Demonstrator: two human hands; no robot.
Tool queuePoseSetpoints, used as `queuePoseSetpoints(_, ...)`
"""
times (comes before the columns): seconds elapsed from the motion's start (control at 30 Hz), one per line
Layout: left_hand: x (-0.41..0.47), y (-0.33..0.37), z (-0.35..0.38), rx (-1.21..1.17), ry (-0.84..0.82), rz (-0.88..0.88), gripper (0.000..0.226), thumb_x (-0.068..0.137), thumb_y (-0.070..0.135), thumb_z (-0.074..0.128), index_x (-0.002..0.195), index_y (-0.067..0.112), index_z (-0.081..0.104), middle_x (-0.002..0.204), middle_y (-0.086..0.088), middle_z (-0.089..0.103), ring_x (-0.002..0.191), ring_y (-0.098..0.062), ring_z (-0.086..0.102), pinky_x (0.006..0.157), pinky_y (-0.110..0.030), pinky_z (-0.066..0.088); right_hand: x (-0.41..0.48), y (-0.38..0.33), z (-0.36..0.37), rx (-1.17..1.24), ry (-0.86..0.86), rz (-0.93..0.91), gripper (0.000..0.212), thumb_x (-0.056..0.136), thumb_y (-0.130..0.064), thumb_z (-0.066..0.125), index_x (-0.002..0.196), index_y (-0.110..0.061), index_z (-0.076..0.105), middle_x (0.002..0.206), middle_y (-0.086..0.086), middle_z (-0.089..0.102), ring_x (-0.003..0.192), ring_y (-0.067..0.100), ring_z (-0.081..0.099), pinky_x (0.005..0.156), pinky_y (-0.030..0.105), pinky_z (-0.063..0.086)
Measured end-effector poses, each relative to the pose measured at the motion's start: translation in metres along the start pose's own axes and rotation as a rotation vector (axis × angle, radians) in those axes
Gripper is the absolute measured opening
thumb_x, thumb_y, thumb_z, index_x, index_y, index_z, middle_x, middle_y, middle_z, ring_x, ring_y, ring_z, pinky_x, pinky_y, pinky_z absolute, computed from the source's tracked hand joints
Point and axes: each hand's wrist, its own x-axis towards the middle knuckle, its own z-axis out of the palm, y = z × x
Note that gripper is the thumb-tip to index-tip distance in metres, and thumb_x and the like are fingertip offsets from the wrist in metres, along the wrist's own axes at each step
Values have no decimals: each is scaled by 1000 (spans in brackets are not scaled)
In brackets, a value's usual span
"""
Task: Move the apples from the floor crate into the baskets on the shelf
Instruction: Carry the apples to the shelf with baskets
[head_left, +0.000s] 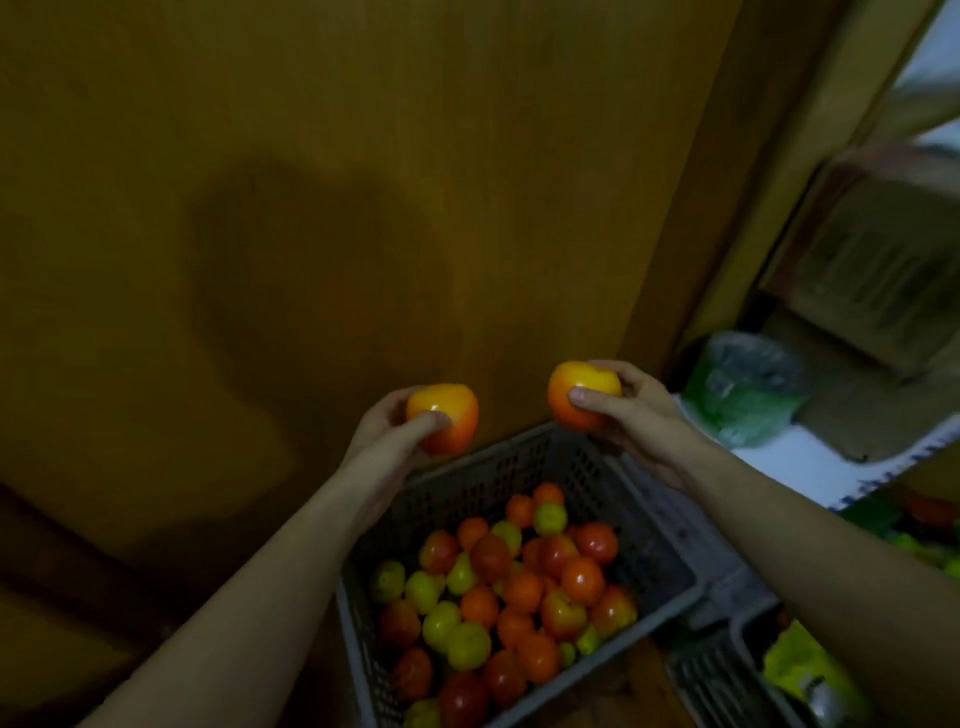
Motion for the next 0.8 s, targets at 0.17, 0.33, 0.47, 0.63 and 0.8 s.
queuePoseSetpoints(0.17, -48, 181, 38, 149, -47, 102, 65, 68, 27, 83, 128, 23, 59, 129, -6, 60, 113, -26, 62, 78, -34, 52, -69, -178, -37, -117, 58, -66, 72, 63, -32, 92, 126, -28, 57, 127, 1, 57, 112, 27, 61, 91, 50, 57)
queuePoseSetpoints(0.33, -102, 352, 83, 268, -76, 219, 67, 68, 33, 84, 128, 34, 57, 127, 3, 57, 115, -19, 58, 95, -43, 54, -133, -344, -64, -262, 185, -179, 76, 57, -40, 93, 123, -27, 58, 123, 5, 63, 109, 26, 63, 80, 38, 58)
queuePoseSetpoints(0.47, -147, 462, 113, 376, -98, 352, 64, 82, 20, 81, 138, 32, 52, 122, 4, 55, 105, -9, 56, 88, -33, 51, -184, -459, -75, -396, 256, -266, 75, 60, -34, 95, 124, -24, 57, 120, 5, 66, 105, 21, 65, 80, 31, 55)
queuePoseSetpoints(0.63, -187, 557, 142, 454, -192, 402, 67, 71, 22, 88, 129, 34, 56, 121, 5, 61, 109, -17, 63, 85, -28, 51, -245, -565, -89, -501, 333, -326, 88, 49, -60, 88, 125, -34, 54, 119, -1, 64, 103, 19, 66, 83, 42, 59)
queuePoseSetpoints(0.8, -200, 607, 188, 486, -281, 460, 72, 52, 44, 88, 117, 47, 56, 126, 6, 60, 114, -18, 62, 98, -43, 54, -281, -618, -110, -575, 417, -356, 76, 63, -45, 91, 126, -36, 49, 120, -6, 59, 103, 18, 62, 86, 39, 57)
